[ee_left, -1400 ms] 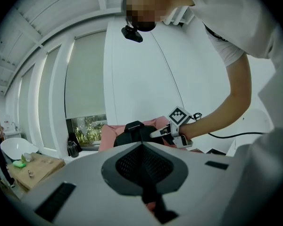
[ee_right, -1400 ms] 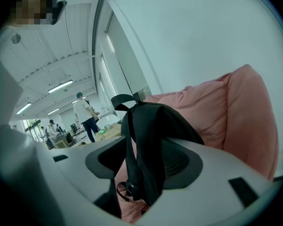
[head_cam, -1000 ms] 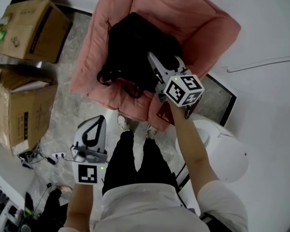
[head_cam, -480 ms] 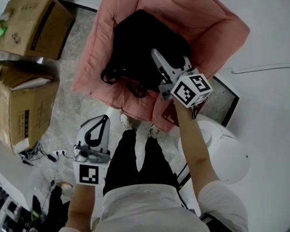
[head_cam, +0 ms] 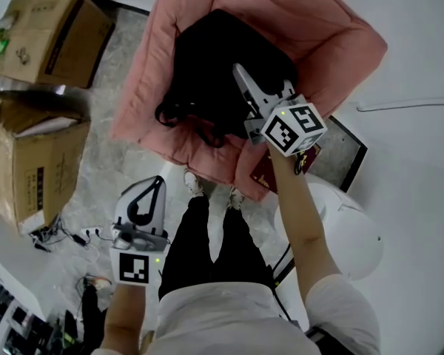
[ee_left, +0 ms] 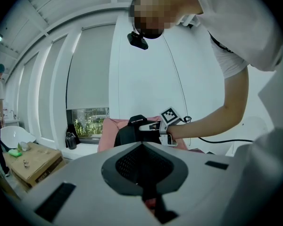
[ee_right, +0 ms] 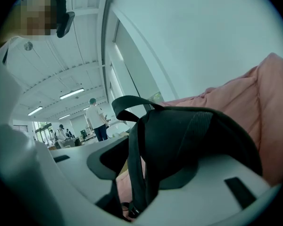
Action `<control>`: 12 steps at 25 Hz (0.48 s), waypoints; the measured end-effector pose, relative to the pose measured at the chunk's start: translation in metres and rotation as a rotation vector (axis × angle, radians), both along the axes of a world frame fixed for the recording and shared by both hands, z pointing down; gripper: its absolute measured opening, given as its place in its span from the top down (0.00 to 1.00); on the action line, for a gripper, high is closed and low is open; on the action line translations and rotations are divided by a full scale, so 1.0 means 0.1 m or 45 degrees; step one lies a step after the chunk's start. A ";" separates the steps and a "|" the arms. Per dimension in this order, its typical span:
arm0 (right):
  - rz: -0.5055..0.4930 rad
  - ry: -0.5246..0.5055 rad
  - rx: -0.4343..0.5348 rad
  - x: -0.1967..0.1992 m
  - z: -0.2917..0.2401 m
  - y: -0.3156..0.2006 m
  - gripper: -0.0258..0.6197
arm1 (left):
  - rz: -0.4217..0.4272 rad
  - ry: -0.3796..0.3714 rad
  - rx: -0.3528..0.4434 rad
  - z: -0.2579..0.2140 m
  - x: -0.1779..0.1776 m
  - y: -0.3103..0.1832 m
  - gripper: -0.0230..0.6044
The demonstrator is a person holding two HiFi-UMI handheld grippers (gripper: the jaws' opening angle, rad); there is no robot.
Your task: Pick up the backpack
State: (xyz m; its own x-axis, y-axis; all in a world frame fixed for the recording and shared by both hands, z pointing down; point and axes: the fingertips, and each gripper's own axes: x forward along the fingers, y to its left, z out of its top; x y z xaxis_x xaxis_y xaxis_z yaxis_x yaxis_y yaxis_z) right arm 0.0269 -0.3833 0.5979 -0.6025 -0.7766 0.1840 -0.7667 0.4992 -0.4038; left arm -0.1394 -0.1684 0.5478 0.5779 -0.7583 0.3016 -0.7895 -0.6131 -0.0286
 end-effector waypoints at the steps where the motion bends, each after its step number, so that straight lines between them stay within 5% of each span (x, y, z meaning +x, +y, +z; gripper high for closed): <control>1: 0.004 0.005 -0.001 0.00 0.02 -0.03 0.65 | 0.002 0.000 0.000 0.00 0.01 0.00 0.94; 12: -0.012 -0.035 -0.004 -0.15 -0.01 -0.14 0.69 | -0.016 -0.012 -0.045 0.05 -0.08 0.06 0.94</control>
State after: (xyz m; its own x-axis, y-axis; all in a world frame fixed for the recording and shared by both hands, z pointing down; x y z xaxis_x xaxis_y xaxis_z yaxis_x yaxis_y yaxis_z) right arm 0.0123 -0.3977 0.5971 -0.6145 -0.7705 0.1694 -0.7506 0.5049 -0.4263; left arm -0.1475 -0.1619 0.5529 0.5657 -0.7542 0.3334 -0.7968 -0.6041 -0.0145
